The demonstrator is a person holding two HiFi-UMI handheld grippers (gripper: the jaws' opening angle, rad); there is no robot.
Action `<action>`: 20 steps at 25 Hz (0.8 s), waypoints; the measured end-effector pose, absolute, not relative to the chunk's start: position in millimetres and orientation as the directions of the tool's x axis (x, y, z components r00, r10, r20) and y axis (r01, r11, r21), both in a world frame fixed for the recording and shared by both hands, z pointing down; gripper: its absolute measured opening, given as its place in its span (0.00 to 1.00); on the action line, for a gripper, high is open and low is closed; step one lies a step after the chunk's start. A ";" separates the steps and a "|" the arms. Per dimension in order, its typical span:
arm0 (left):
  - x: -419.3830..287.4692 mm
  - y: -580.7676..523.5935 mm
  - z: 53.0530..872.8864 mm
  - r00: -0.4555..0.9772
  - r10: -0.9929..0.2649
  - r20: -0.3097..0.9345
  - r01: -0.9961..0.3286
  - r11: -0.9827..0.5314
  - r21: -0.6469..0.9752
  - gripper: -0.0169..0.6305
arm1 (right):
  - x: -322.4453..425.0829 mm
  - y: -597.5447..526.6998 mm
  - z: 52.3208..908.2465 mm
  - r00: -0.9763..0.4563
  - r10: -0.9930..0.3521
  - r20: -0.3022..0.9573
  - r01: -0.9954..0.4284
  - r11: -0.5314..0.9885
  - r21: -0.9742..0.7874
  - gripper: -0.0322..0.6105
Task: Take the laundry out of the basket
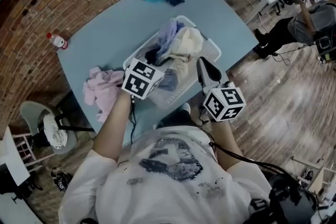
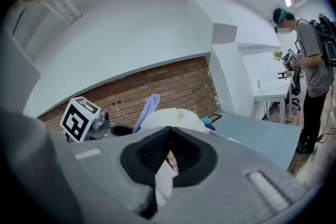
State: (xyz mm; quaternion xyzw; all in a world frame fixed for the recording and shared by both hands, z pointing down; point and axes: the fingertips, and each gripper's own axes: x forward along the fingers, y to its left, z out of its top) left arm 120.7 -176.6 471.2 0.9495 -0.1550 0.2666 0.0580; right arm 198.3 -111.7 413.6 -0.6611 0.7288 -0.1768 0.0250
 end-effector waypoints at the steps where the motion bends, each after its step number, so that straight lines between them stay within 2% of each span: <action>1: 112.6 -176.7 460.7 0.812 -0.296 0.503 -0.346 -0.938 0.007 0.30 | 191.5 -110.7 410.7 -0.126 -0.973 0.192 -0.956 0.067 -0.286 0.05; 5: 72.6 -183.2 425.6 0.812 -0.421 0.406 -0.447 -0.894 -0.032 0.30 | 161.9 -106.5 400.4 -0.140 -0.975 0.171 -0.959 0.091 -0.267 0.05; 20: -43.7 -163.2 344.6 0.736 -0.643 0.210 -0.652 -0.757 -0.031 0.30 | 68.8 -99.3 346.7 -0.246 -0.967 0.075 -0.957 0.230 -0.176 0.05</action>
